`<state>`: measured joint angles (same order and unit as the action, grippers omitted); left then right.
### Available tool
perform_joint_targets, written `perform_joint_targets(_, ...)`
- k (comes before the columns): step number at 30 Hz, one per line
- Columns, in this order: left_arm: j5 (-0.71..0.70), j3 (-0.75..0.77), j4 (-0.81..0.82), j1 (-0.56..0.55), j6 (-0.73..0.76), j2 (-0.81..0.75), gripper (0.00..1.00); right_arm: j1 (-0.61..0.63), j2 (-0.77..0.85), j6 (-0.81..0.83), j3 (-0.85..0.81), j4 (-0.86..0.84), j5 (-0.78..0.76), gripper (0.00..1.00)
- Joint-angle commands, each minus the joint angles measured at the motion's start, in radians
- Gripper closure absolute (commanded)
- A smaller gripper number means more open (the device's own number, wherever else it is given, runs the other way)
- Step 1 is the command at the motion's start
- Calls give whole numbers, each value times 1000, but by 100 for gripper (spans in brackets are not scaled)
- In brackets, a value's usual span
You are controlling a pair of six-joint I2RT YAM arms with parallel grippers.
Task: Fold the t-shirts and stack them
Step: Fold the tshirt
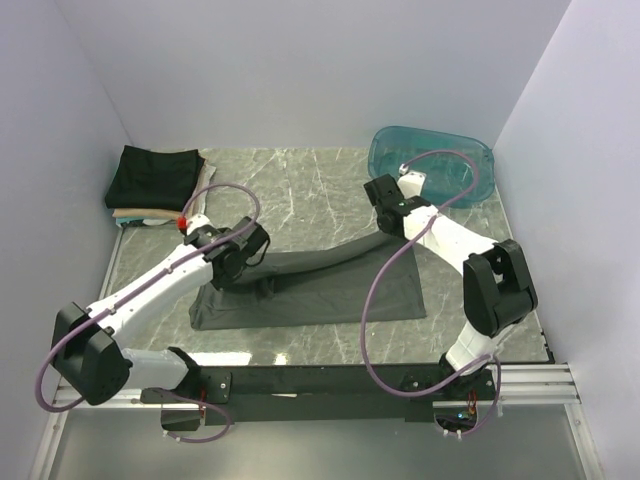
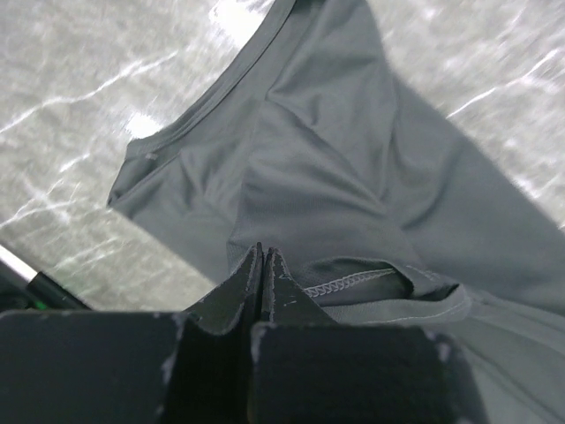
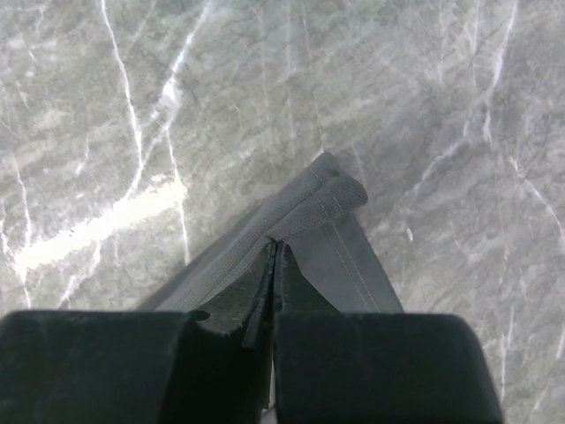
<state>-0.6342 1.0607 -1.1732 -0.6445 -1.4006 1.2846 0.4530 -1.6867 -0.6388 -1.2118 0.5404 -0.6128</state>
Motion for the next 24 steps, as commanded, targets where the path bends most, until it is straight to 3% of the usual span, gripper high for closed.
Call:
perform_joint_targets(1,-16,-24,-82,-33,-90,-7,100,10,70,-2,31,-33,-33,100)
perform_joint_targets(16,28,-160,-20,-78,-64,-16,99,55,206,-114,231,-8,-44,100)
perform_joint_targets(19,60,-195,43,-83,-15,-31,90,72,252,-160,299,10,-33,90)
perform_joint_targets(20,76,-205,59,-90,-3,-36,81,78,283,-171,329,21,-34,74)
perform_joint_targets(22,90,-212,64,-101,6,-51,68,81,312,-188,368,27,-9,54)
perform_joint_targets(24,94,-209,44,-115,-3,-62,58,90,370,-190,392,35,8,49)
